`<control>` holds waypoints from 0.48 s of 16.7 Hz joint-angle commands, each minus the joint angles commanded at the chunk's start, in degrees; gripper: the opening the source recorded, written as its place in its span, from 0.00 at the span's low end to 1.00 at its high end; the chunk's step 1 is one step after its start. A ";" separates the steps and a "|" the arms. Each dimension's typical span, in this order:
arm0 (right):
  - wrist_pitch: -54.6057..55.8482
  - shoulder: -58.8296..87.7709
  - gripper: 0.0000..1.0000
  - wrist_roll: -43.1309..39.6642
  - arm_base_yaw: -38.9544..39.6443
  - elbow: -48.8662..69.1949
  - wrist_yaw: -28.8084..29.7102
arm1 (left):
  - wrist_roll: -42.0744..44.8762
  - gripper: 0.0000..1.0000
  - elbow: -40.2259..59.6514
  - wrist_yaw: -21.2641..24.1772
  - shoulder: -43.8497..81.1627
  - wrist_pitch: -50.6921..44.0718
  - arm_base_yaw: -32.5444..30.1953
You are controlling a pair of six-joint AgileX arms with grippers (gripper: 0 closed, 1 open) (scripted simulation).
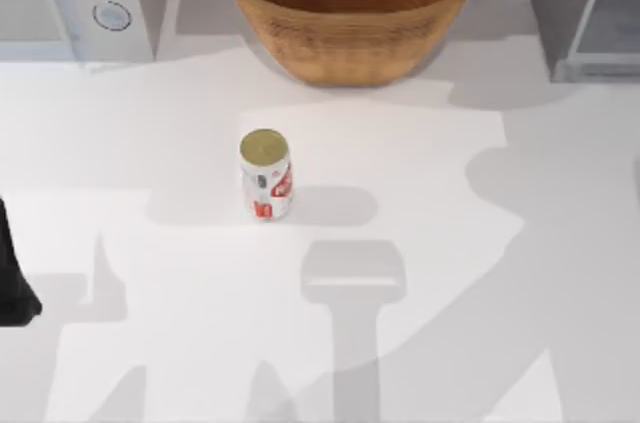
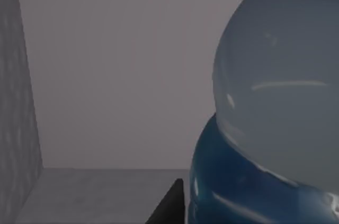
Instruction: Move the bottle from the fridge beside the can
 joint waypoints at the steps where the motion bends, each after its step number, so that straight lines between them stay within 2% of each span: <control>1: 0.14 0.23 0.00 0.09 0.00 -0.20 -0.02 | 0.00 1.00 0.00 0.00 0.00 0.00 0.00; 4: 1.09 -1.32 0.00 0.10 -0.46 -2.35 -0.29 | 0.00 1.00 0.00 0.00 0.00 0.00 0.00; 8: 5.00 -7.93 0.00 0.15 -1.90 -13.59 -1.91 | 0.00 1.00 0.00 0.00 0.00 0.00 0.00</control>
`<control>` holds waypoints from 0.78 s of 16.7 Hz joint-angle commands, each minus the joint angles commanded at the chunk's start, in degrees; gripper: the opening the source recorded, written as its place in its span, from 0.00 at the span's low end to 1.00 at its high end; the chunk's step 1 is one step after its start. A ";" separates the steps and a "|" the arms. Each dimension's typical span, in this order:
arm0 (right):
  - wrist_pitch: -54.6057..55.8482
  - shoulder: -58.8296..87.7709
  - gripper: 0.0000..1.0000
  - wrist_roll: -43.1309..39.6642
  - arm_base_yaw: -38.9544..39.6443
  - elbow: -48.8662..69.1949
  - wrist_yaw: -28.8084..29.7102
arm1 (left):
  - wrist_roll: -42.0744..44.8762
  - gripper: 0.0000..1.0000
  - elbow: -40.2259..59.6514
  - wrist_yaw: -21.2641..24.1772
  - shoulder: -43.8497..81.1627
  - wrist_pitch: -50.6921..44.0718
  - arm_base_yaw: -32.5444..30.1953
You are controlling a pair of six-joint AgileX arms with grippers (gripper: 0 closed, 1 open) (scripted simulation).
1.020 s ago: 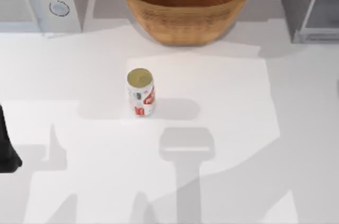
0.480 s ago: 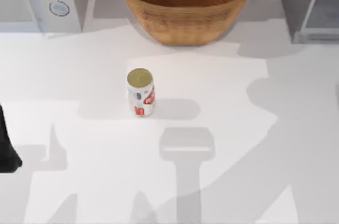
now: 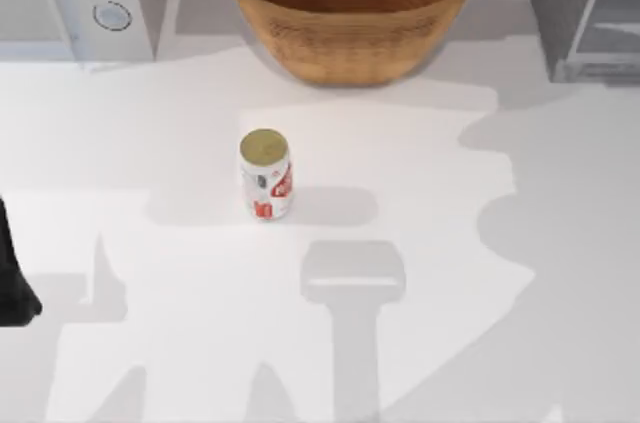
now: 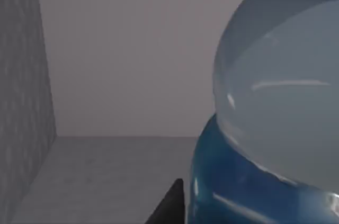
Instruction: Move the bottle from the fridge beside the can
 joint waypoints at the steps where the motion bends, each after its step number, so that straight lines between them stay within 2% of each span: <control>1: 1.27 -2.14 0.00 0.01 -0.43 -4.01 -0.53 | 0.00 1.00 0.00 0.00 0.00 0.00 0.00; 6: 7.15 -12.12 0.00 0.05 -2.49 -19.78 -2.79 | 0.00 1.00 0.00 0.00 0.00 0.00 0.00; 13: 8.29 -13.93 0.00 0.15 -2.53 -22.04 -3.12 | 0.00 1.00 0.00 0.00 0.00 0.00 0.00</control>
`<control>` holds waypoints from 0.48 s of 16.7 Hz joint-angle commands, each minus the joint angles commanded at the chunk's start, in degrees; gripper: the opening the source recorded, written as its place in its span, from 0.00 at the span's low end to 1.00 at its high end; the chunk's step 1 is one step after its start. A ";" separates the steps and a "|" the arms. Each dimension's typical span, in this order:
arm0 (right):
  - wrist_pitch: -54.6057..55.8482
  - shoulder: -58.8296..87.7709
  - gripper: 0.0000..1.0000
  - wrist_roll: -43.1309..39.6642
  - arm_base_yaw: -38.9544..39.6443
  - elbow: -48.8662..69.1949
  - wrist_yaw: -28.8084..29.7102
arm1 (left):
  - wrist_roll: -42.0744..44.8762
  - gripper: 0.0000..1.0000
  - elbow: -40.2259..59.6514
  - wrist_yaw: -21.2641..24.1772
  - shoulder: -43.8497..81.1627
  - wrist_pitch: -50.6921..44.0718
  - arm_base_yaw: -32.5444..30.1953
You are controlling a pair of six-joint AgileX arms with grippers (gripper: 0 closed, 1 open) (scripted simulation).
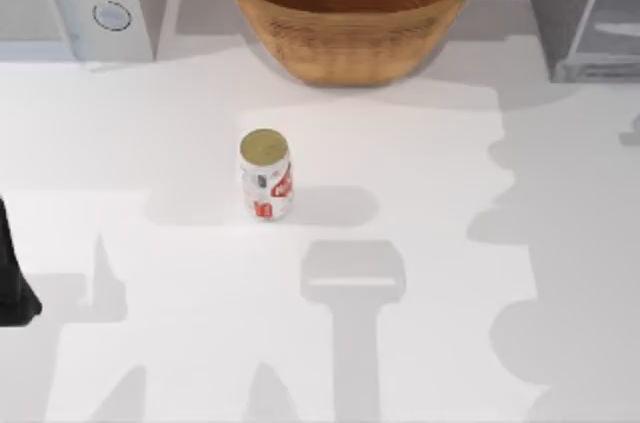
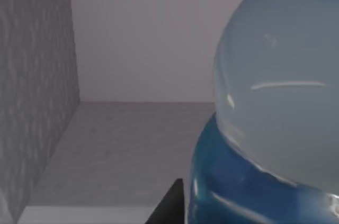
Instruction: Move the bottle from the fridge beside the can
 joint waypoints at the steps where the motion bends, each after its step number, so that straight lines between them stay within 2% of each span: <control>1: 0.22 0.14 0.00 0.00 0.56 0.13 0.64 | 0.00 1.00 0.00 0.00 0.00 0.00 0.00; 4: 1.70 1.54 0.00 0.00 5.26 0.93 5.65 | 0.00 1.00 0.00 0.00 0.00 0.00 0.00; 8: 4.61 5.65 0.00 0.04 17.28 2.20 17.56 | 0.00 1.00 0.00 0.00 0.00 0.00 0.00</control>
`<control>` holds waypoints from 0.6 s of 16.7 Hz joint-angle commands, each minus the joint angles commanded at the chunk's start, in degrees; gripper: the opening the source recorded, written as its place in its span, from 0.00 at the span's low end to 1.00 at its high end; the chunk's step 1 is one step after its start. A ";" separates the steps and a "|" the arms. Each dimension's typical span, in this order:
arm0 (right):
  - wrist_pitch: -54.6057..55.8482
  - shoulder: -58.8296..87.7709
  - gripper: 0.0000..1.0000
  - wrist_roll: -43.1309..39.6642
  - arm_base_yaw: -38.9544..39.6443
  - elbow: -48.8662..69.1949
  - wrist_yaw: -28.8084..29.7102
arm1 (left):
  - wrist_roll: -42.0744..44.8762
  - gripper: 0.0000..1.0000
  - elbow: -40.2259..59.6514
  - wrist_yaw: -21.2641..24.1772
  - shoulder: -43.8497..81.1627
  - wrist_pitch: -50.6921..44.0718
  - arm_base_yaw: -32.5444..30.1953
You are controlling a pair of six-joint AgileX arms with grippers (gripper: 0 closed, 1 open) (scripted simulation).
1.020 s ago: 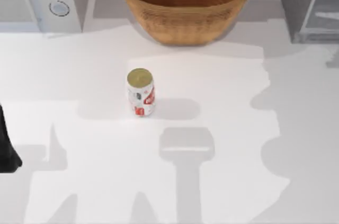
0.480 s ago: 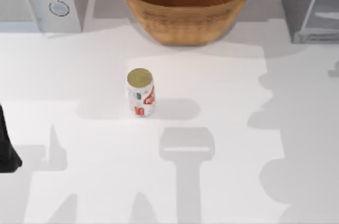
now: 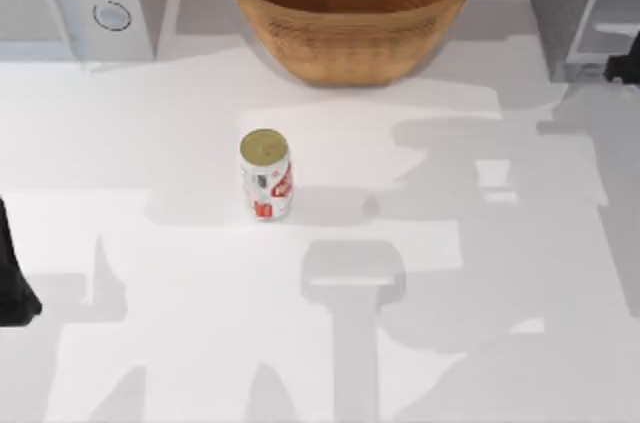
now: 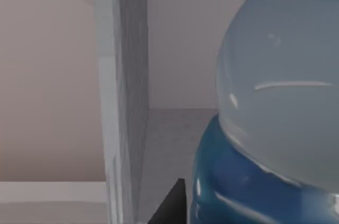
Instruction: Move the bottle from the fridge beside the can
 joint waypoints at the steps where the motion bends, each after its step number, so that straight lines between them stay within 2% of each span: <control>1: 0.80 1.29 0.00 0.01 3.64 0.31 3.55 | 0.00 1.00 0.00 0.00 0.00 0.00 0.00; 7: 5.65 9.29 0.00 -0.04 26.26 2.12 25.76 | 0.00 1.00 0.00 0.00 0.00 0.00 0.00; 10: 7.80 12.45 0.00 -0.12 35.64 3.01 34.99 | 0.00 1.00 0.00 0.00 0.00 0.00 0.00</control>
